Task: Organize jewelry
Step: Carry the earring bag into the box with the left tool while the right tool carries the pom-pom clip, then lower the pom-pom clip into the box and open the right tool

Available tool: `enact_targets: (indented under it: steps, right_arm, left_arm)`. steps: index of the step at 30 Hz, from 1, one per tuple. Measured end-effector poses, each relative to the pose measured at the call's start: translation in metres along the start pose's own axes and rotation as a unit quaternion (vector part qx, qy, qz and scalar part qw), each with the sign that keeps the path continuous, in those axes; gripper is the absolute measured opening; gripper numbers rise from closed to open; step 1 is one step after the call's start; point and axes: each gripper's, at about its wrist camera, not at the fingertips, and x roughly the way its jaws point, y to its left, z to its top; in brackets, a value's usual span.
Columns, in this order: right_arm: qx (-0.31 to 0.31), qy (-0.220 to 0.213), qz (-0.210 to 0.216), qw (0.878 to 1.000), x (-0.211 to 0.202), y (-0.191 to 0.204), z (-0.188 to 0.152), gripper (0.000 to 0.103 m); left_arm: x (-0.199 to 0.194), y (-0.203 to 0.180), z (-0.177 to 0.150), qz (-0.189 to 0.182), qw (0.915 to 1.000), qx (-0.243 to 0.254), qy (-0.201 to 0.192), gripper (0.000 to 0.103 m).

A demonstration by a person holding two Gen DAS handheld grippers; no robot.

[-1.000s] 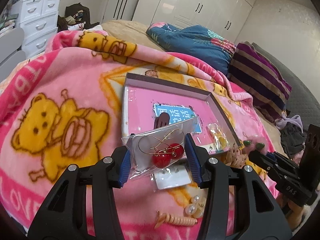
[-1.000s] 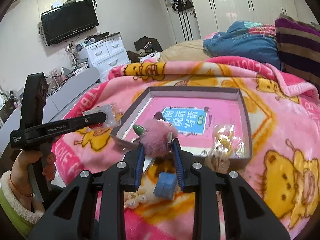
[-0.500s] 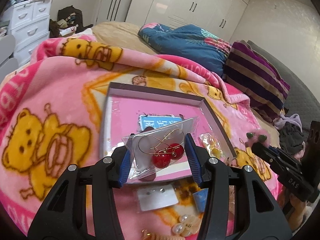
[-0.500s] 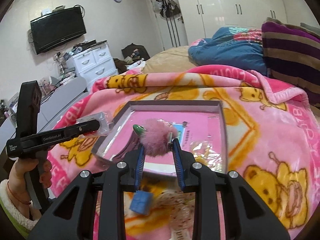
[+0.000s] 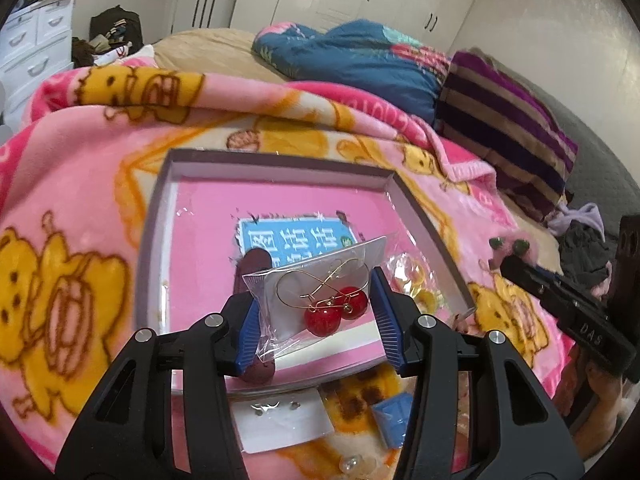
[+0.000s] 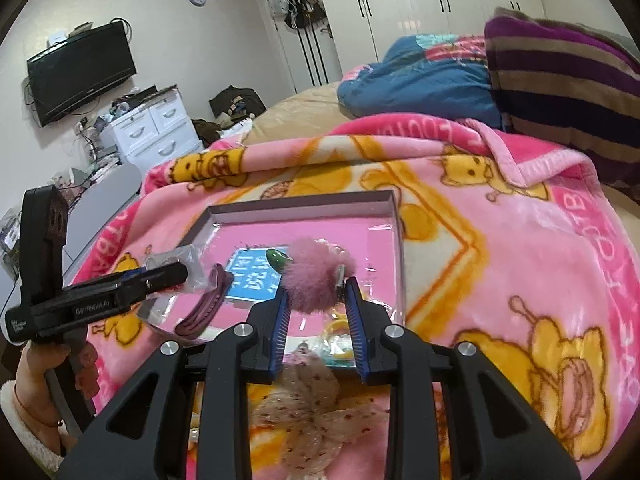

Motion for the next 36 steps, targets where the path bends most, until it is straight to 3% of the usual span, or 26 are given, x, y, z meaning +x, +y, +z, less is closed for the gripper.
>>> enact_targets:
  steps: [19, 32, 36]
  right_arm:
    - [0.015, 0.063, -0.039, 0.997, 0.049, -0.016, -0.006, 0.027]
    - [0.019, 0.074, -0.053, 0.996, 0.053, -0.018, -0.012, 0.029]
    - [0.032, 0.063, -0.045, 0.997, 0.042, -0.020, -0.012, 0.040]
  left_arm:
    - [0.037, 0.005, -0.009, -0.012, 0.9988, 0.008, 0.046, 0.042]
    - [0.031, 0.005, -0.008, -0.011, 0.9990, 0.008, 0.042, 0.054]
    - [0.024, 0.005, -0.005, -0.007, 0.9994, 0.008, 0.034, 0.062]
